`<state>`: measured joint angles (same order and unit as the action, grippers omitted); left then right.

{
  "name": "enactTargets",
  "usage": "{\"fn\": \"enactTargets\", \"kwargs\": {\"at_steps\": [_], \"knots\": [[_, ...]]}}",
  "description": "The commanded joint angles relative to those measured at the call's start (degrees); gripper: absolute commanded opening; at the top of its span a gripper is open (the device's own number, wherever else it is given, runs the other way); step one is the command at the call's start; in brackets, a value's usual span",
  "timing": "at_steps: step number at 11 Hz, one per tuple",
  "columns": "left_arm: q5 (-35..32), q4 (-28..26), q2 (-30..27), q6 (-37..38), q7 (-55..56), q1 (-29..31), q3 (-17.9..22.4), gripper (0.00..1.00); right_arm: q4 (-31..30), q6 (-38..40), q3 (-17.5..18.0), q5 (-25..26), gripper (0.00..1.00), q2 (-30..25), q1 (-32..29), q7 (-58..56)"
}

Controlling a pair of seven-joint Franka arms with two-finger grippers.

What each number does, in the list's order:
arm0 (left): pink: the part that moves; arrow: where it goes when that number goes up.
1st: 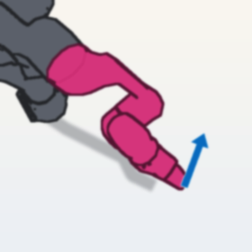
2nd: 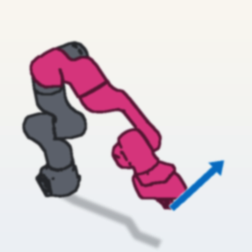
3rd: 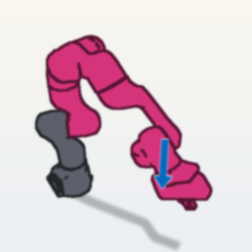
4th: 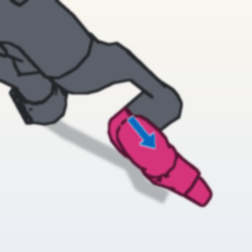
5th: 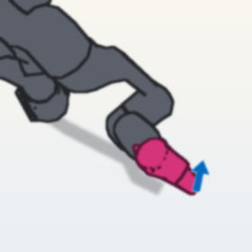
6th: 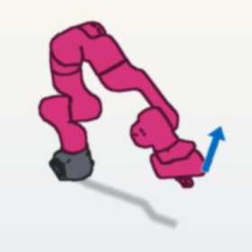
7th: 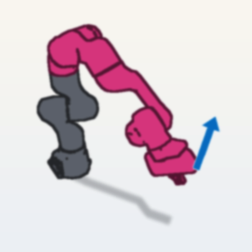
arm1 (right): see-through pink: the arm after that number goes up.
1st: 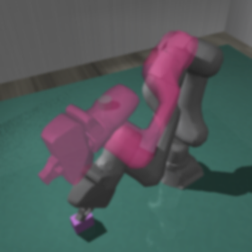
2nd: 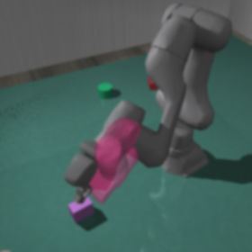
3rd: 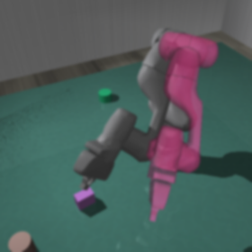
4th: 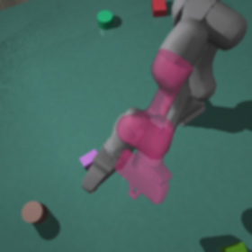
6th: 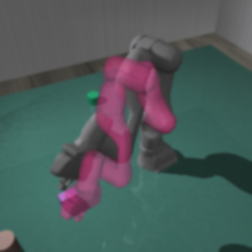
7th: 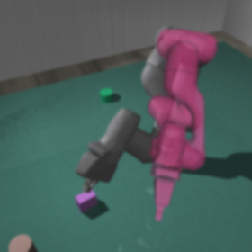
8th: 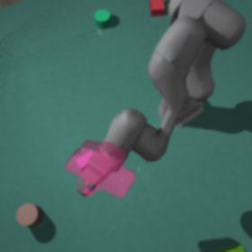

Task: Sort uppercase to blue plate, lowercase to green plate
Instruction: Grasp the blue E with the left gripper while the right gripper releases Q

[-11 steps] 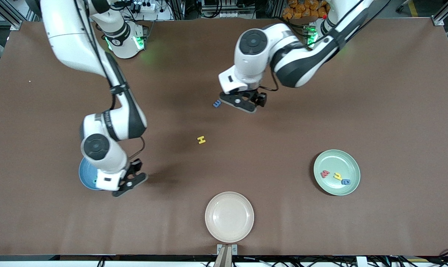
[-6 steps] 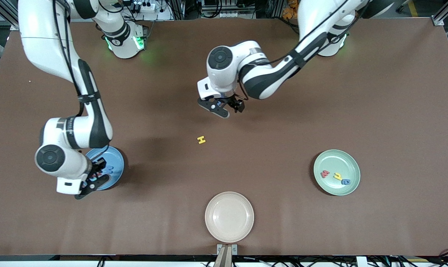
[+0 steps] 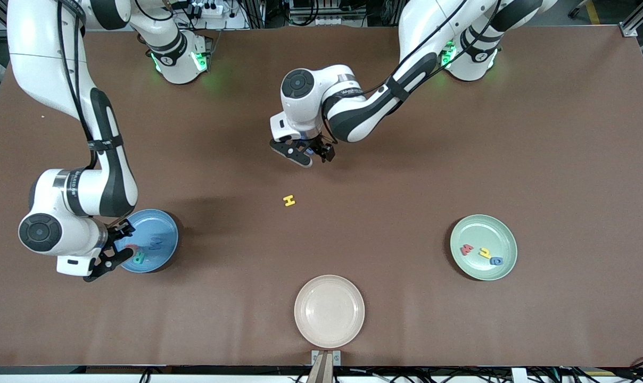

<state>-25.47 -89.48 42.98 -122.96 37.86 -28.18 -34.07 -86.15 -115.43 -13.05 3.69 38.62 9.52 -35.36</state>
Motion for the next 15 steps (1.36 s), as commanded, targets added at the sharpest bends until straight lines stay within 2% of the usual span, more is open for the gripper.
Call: {"fn": "enactTargets", "kwargs": {"at_steps": [1, 5, 8, 12, 14, 15], "knots": [[-0.72, -1.04, 0.96, -2.54, 2.56, -0.29, -0.03, 0.98, -0.68, 0.65, 0.84, 0.00, 1.00, -1.62, -0.38, 0.03], [-3.25, -6.57, 0.87, -6.58, 6.25, -0.56, 0.15, 0.96, -0.16, 0.56, 0.66, -0.17, 1.00, -1.71, -1.34, 2.40], [-4.14, -7.98, 0.87, -8.61, 9.42, -0.82, 0.15, 0.95, -0.24, 0.56, 0.75, -0.26, 1.00, -1.44, -3.19, 2.49], [-9.49, -12.29, 0.78, -13.53, 13.55, -0.47, 0.24, 0.90, -0.33, 0.82, 1.27, -0.35, 1.00, -1.53, -2.40, 7.85], [-9.77, -12.38, 0.78, -13.62, 13.82, -0.47, 0.24, 0.89, -0.33, 0.74, 1.19, -4.37, 1.00, -1.27, -2.49, 7.85], [-9.77, -12.56, 0.79, -13.54, 13.82, -0.47, 0.24, 0.86, -0.42, 0.74, 1.19, -4.48, 1.00, -1.27, -2.49, 7.94]]}}
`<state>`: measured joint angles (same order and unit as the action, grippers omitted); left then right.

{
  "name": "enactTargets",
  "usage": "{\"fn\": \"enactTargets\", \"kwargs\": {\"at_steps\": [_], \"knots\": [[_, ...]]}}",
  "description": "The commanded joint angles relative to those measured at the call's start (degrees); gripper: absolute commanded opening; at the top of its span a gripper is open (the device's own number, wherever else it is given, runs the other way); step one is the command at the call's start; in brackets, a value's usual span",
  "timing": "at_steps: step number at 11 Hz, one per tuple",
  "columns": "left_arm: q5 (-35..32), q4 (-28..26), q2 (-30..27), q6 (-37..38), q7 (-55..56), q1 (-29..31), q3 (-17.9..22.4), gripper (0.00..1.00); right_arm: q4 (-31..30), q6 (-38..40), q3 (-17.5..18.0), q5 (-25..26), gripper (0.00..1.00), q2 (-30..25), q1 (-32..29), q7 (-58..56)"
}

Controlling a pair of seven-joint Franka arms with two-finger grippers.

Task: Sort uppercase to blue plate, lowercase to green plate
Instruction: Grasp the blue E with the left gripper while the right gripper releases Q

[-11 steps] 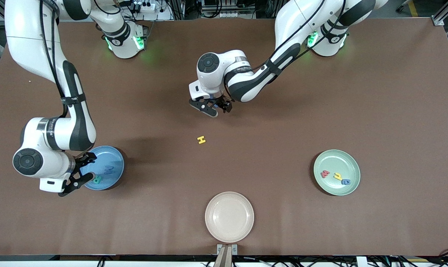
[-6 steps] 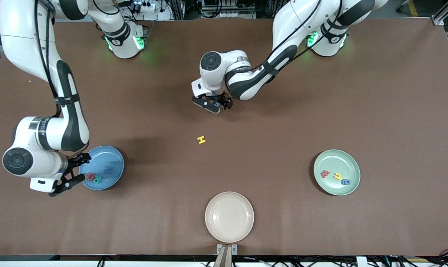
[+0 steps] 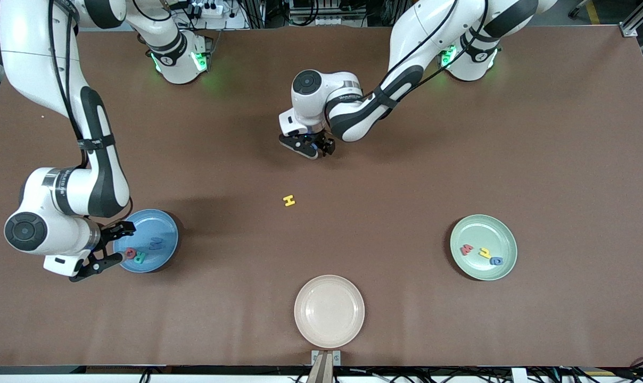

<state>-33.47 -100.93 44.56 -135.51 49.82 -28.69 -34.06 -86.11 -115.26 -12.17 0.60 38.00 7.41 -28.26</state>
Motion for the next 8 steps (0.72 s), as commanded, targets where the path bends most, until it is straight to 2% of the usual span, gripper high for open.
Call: {"fn": "enactTargets", "kwargs": {"at_steps": [1, 3, 8], "knots": [[-1.77, -1.11, -0.71, -1.07, 1.86, -0.14, 0.22, 0.85, -0.46, 0.57, 0.31, -1.39, 1.00, -0.65, -0.38, 0.84], [-2.12, -1.11, -0.53, -1.07, 1.86, -0.23, 0.22, 0.80, -0.46, 0.48, 0.31, -1.48, 1.00, -0.65, -0.47, 0.84], [-2.21, -1.03, -0.44, -1.07, 1.86, -0.40, 0.31, 0.77, -0.46, 0.30, 0.31, -1.48, 1.00, -0.56, -0.65, 0.75]]}}
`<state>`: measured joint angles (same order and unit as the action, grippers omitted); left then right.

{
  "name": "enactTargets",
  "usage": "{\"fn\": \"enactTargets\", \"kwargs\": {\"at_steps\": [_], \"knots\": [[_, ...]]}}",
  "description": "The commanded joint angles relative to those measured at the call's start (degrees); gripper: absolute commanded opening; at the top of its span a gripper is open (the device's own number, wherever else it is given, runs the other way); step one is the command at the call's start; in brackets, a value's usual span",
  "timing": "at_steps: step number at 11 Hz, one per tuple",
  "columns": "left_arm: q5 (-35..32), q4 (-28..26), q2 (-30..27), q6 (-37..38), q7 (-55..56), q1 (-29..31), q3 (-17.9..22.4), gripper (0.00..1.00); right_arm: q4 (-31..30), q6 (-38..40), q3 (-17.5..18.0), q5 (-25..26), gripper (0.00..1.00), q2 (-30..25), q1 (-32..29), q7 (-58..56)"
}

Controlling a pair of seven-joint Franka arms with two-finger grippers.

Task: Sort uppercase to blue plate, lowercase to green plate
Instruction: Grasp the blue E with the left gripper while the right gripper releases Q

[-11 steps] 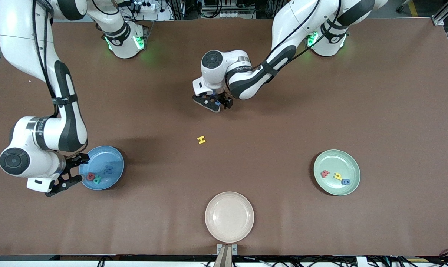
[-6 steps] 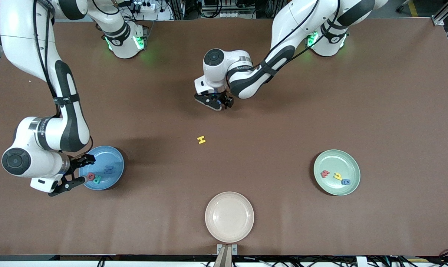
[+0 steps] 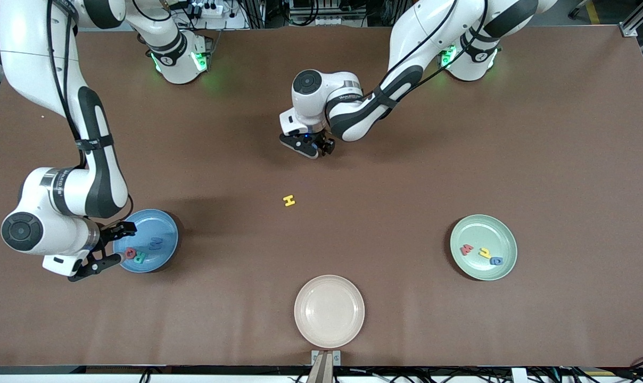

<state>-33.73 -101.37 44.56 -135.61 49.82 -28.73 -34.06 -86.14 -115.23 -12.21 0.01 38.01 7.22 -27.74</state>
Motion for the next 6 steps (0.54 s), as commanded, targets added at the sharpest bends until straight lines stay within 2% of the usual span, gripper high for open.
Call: {"fn": "enactTargets", "kwargs": {"at_steps": [1, 6], "knots": [[-2.22, -0.59, -0.44, -0.97, 1.95, -0.36, 0.31, 0.77, -0.43, 0.27, 0.34, -0.89, 1.00, -0.56, -0.45, 0.32], [-2.22, -0.67, -0.27, -0.97, 2.21, -0.71, 0.31, 0.77, -0.52, 0.18, 0.34, -0.89, 1.00, -0.56, -0.45, 0.23]]}}
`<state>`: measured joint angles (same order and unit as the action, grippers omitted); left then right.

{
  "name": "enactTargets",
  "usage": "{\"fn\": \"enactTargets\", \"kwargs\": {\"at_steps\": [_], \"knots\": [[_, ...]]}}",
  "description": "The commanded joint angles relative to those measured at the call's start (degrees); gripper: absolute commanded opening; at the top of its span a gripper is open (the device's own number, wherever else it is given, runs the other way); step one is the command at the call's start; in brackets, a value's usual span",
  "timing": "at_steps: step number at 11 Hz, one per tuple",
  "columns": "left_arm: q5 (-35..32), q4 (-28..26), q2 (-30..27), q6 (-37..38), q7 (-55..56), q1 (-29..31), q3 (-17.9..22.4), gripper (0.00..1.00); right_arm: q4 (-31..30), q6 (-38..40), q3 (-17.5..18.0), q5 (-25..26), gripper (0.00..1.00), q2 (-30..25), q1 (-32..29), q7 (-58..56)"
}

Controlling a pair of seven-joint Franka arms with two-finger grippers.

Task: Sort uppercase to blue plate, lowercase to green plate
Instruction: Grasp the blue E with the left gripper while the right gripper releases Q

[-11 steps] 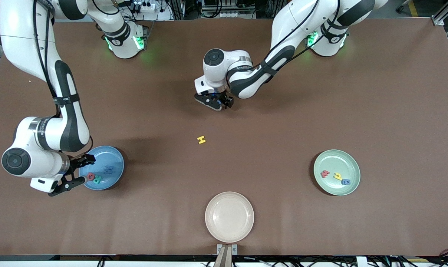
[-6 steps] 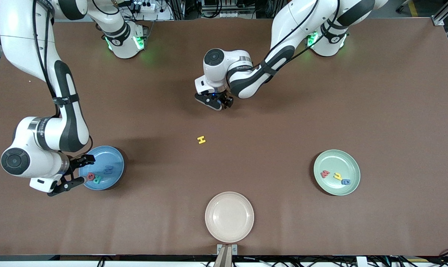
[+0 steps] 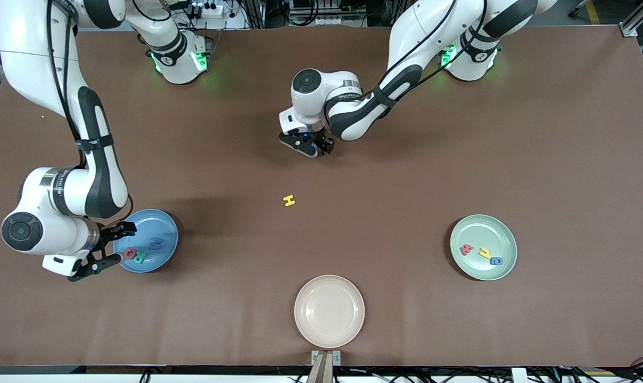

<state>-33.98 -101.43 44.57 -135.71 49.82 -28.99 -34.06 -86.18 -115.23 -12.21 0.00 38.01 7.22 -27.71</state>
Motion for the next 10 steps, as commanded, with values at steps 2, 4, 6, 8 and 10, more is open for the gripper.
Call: {"fn": "enactTargets", "kwargs": {"at_steps": [2, 4, 6, 8, 10], "knots": [[-2.05, -0.61, -0.27, -0.78, 2.30, -0.45, 0.31, 0.76, -0.48, 0.27, 0.34, -0.79, 1.00, -0.57, -0.45, 0.20], [-2.32, -0.61, -0.09, -0.78, 2.30, -0.89, 0.31, 0.76, -0.48, 0.18, 0.34, -0.87, 1.00, -0.48, -0.54, 0.29], [-2.23, -0.52, 0.08, -0.87, 2.30, -0.89, 0.40, 0.76, -0.48, 0.18, 0.34, -0.87, 1.00, -0.48, -0.45, 0.20], [-2.32, -0.52, 0.08, -0.87, 2.30, -0.98, 0.57, 0.73, -0.56, 0.18, 0.34, -0.87, 1.00, -0.39, -0.45, 0.20], [-2.32, -0.43, 0.08, -0.87, 2.47, -1.86, 1.53, 0.68, -0.57, 0.27, 0.34, -0.87, 1.00, -0.39, -0.36, 0.20]]}}
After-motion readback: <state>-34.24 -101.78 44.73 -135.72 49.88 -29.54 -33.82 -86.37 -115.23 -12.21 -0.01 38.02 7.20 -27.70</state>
